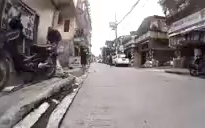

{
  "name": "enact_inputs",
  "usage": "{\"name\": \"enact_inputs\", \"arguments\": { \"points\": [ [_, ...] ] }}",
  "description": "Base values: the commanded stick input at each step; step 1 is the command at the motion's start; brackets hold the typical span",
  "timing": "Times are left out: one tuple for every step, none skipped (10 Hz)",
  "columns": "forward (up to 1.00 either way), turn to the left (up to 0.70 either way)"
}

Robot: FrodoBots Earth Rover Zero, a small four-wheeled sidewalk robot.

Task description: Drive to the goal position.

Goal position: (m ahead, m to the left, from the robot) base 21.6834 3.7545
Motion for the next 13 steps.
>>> {"name": "enact_inputs", "arguments": {
  "points": [
    [1.00, 0.00],
    [1.00, 0.00],
    [1.00, 0.00],
    [1.00, 0.00],
    [1.00, 0.00],
    [1.00, 0.00],
    [1.00, 0.00],
    [1.00, 0.00],
    [1.00, 0.00],
    [1.00, 0.00],
    [1.00, -0.24],
    [1.00, -0.27],
    [1.00, -0.08]
  ]
}}
